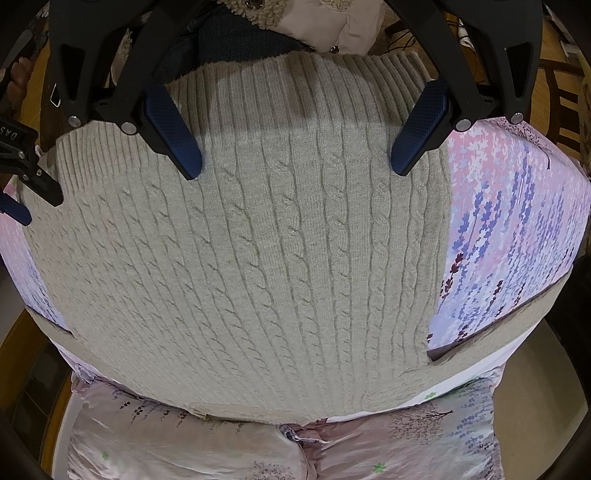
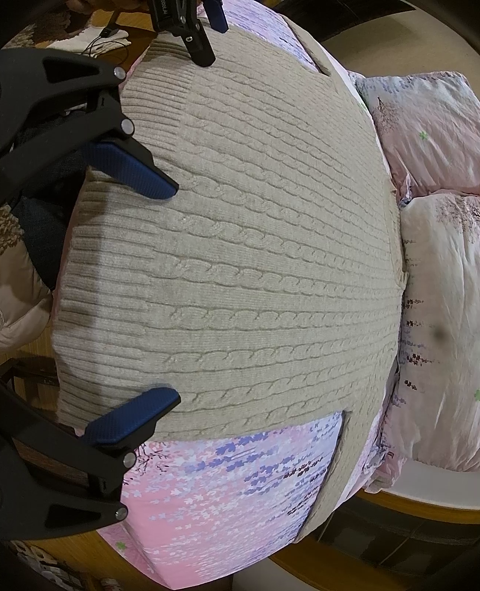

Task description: Fold small clothes

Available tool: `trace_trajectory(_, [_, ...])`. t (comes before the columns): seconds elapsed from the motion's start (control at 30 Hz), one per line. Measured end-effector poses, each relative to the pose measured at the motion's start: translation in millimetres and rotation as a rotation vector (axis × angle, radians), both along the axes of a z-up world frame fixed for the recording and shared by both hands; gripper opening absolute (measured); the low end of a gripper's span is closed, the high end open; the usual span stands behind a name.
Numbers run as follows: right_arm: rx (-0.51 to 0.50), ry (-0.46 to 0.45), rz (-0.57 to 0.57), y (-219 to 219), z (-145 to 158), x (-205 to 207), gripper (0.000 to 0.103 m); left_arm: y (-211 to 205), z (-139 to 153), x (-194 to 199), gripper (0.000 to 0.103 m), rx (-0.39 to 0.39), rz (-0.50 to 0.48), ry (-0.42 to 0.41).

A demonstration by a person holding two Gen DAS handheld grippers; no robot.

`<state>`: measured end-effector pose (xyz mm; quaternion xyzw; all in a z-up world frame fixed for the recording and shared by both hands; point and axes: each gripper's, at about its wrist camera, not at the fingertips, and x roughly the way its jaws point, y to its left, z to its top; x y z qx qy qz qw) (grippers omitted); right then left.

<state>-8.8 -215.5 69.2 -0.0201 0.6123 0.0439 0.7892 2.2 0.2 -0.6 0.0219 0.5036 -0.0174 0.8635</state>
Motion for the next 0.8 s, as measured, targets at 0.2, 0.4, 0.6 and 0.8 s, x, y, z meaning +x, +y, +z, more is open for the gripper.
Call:
trace_trajectory(0.2, [0.001, 0.003, 0.011, 1.9, -1.7, -0.7, 0.101, -0.5, -0.1, 0.4, 0.102, 0.003, -0.009, -0.001])
trace_trajectory(0.4, [0.001, 0.003, 0.011, 1.4, -1.3, -0.2, 0.101, -0.7, 0.3, 0.7, 0.102, 0.003, -0.01, -0.001])
trace_trajectory(0.6, [0.001, 0.004, 0.011, 1.7, -1.5, 0.0, 0.101, -0.5, 0.4, 0.7, 0.102, 0.003, -0.01, 0.0])
trace_trajectory(0.8, [0.002, 0.007, 0.012, 1.4, -1.7, 0.1, 0.101, 0.1, 0.6, 1.0, 0.102, 0.003, -0.011, 0.004])
